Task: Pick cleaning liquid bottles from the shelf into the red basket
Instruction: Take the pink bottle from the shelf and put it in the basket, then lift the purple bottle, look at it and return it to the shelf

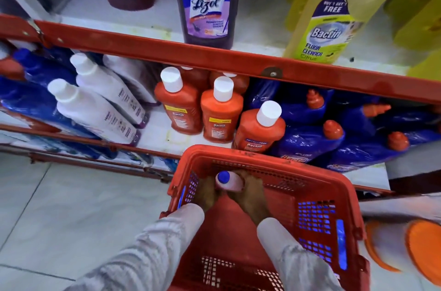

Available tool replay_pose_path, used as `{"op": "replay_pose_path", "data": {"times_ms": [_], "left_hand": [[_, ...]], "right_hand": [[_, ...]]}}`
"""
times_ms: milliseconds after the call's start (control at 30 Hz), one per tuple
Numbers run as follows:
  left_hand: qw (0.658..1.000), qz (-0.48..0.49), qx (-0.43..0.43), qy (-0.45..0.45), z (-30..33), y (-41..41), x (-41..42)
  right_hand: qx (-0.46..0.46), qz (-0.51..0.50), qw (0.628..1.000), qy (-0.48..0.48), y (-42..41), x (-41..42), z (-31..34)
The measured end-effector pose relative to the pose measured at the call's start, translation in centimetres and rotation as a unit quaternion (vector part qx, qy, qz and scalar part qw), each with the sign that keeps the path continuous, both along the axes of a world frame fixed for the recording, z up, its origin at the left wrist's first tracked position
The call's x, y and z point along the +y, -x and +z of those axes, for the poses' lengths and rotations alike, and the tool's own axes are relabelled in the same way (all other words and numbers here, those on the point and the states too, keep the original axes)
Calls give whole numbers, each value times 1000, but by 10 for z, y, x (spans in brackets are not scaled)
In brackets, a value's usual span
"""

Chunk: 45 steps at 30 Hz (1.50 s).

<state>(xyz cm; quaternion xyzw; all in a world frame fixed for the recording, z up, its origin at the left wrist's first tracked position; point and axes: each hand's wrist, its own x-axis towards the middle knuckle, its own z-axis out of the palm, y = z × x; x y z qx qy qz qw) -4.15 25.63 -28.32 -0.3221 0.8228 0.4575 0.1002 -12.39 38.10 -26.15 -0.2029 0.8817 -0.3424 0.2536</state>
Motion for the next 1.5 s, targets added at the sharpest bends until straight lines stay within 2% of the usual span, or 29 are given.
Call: {"op": "replay_pose_path", "data": {"times_ms": [67,167,233,333,433,500,567,667,800,933,1067,1200,1267,1333,1400,1500], "left_hand": [[1000,-5,-4,11,17,-3,-3],[991,-29,113,72,64,-16,-6],[971,-85,177,137,101,-23,-13],[921,-137,247,270,164,-21,-32],[854,-116,312,400,211,-13,-55],[828,-72,329,447,230,-6,-73],[822,-41,313,474,241,2,-92],[829,-16,262,494,253,14,-124],[845,-16,204,494,259,27,-150],[842,-31,183,506,261,33,-164],[839,-45,192,507,261,33,-171],[840,-57,203,501,258,30,-174],[845,-52,204,491,260,30,-174],[848,-47,214,483,261,30,-172],[847,-42,225,480,260,31,-172],[844,-43,227,485,260,32,-173]], "right_hand": [[-1,18,1000,-11,3,3,10],[63,56,996,-15,5,7,47],[137,45,990,0,6,6,80],[247,6,966,72,6,-6,136],[344,-47,925,154,10,-26,189],[401,-70,885,226,14,-45,220],[439,-86,852,273,18,-67,243],[444,-137,835,293,25,-107,274],[345,-228,855,315,35,-164,301],[254,-250,865,353,52,-203,310],[205,-252,855,405,70,-205,313],[142,-229,822,501,71,-184,335],[91,-141,784,597,69,-168,350],[-57,-16,715,696,65,-152,363],[-195,114,648,727,58,-141,374],[-325,228,576,715,47,-132,386]]}}
